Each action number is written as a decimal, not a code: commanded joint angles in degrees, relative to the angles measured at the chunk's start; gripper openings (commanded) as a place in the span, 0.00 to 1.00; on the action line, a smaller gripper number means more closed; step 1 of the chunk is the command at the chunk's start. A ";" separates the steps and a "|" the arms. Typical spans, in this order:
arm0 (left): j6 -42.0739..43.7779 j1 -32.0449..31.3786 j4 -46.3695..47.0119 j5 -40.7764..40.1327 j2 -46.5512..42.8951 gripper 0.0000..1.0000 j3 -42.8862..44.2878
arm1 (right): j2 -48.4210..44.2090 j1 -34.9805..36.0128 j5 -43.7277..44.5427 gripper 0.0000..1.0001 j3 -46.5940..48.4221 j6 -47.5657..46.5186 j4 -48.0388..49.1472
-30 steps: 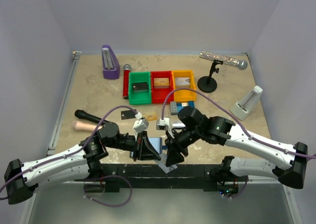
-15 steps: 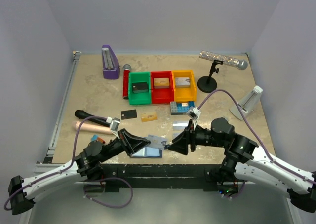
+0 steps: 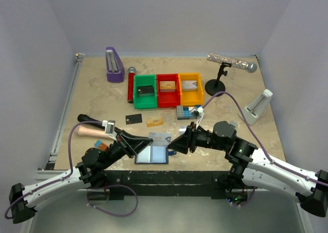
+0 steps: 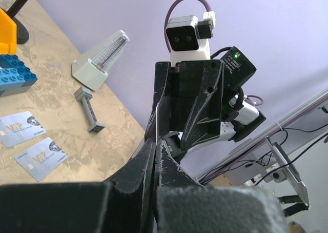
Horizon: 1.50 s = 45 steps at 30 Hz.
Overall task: Take the credit cards out of the card holder
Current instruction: Place the credit card at the center of the board.
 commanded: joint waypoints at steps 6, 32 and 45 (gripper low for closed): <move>-1.95 -0.09 5.90 -0.58 1.80 0.00 -1.71 | 1.15 -0.09 0.42 0.35 -0.38 2.06 7.38; -1.69 -0.09 -8.99 -3.20 -1.00 0.65 1.71 | -3.32 -0.61 2.61 0.00 3.21 -1.35 -5.49; -1.51 0.00 -41.90 -17.45 -6.64 0.96 8.04 | -9.49 -10.19 11.05 0.00 -3.00 0.74 -42.02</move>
